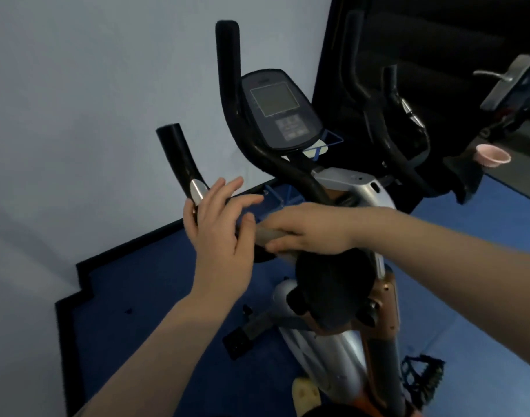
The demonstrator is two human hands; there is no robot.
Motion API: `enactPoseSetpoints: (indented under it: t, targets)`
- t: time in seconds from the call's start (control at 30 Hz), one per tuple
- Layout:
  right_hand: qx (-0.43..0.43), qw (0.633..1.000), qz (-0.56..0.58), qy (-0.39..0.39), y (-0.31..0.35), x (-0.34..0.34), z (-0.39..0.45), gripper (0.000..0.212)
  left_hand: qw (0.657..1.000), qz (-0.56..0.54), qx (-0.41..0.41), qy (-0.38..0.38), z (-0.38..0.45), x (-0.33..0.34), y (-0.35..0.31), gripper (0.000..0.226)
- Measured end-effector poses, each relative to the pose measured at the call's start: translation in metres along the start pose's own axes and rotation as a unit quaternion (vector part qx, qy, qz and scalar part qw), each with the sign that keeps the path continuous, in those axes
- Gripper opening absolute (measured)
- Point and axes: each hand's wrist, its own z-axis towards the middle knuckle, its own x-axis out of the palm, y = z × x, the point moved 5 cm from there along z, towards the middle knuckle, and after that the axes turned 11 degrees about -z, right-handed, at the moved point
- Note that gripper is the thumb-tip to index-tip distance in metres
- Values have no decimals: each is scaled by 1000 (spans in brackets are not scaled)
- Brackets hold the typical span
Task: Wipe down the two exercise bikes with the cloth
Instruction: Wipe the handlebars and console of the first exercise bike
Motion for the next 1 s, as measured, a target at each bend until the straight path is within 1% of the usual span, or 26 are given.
enactPoseSetpoints:
  t: [0.07, 0.1, 0.13, 0.2, 0.23, 0.27, 0.3, 0.33, 0.37, 0.43, 0.47, 0.5, 0.53, 0.57, 0.6, 0.63, 0.67, 0.7, 0.73, 0.8, 0.87, 0.93, 1.0]
  targets:
    - [-35, 999, 5, -18, -12, -3, -10, 5, 1000, 19, 4, -16, 5, 4, -5, 31]
    - [-39, 999, 0, -15, -13, -3, -8, 3, 999, 29, 7, -26, 9, 6, -7, 31]
    - [-39, 999, -5, -12, -10, -4, -3, 6, 999, 38, 7, -38, 13, 8, -10, 31]
    - [-38, 999, -12, -17, -4, -4, 9, 21, 997, 54, 0, -59, 23, 12, -14, 30]
    - [-39, 999, -1, -27, -3, -5, 13, 23, 996, 59, -6, -67, 28, 13, -15, 30]
    - [-45, 998, 18, -48, -4, -7, 14, 20, 996, 58, -14, -72, 35, 13, -16, 29]
    - [-46, 995, 38, -84, -8, -13, 11, 18, 996, 54, -19, -74, 43, 11, -16, 28]
    - [-40, 988, 66, -137, -14, -23, 4, 19, 995, 55, -20, -79, 51, 7, -16, 28]
    - [-28, 972, 109, -205, -24, -36, -5, 20, 994, 63, -20, -87, 59, 4, -16, 28]
    - [6, 915, 190, -357, -49, -66, -25, 17, 990, 83, -26, -107, 73, -2, -14, 28]
    - [21, 883, 208, -420, -60, -80, -31, 15, 989, 92, -31, -114, 78, -2, -12, 29]
    - [33, 860, 218, -461, -68, -90, -32, 15, 987, 105, -32, -116, 82, 0, -9, 29]
    - [38, 851, 218, -476, -70, -96, -25, 16, 985, 125, -28, -112, 84, 2, -7, 29]
    - [40, 863, 198, -462, -66, -96, -14, 19, 983, 151, -22, -104, 85, 4, -6, 30]
    - [47, 894, 146, -421, -58, -90, 0, 28, 980, 175, -18, -95, 85, 6, -4, 30]
    - [61, 926, 73, -365, -50, -75, 13, 39, 977, 192, -16, -90, 84, 7, -2, 31]
    - [78, 944, 0, -321, -45, -59, 20, 47, 976, 199, -11, -87, 83, 7, -2, 32]
    - [90, 946, -59, -304, -46, -45, 19, 53, 977, 197, 0, -84, 82, 7, -3, 33]
    - [95, 943, -95, -306, -48, -37, 13, 56, 978, 195, 16, -76, 81, 8, -4, 35]
    - [107, 940, -112, -304, -57, -33, 4, 57, 976, 211, 42, -38, 79, 12, -7, 39]
    - [113, 949, -105, -275, -62, -44, 17, 47, 973, 225, 56, -5, 80, 15, -6, 42]
    - [113, 956, -65, -261, -58, -52, 31, 38, 973, 223, 52, -3, 80, 16, -5, 44]
    - [108, 948, -36, -296, -53, -45, 19, 39, 974, 219, 47, -17, 79, 13, -4, 45]
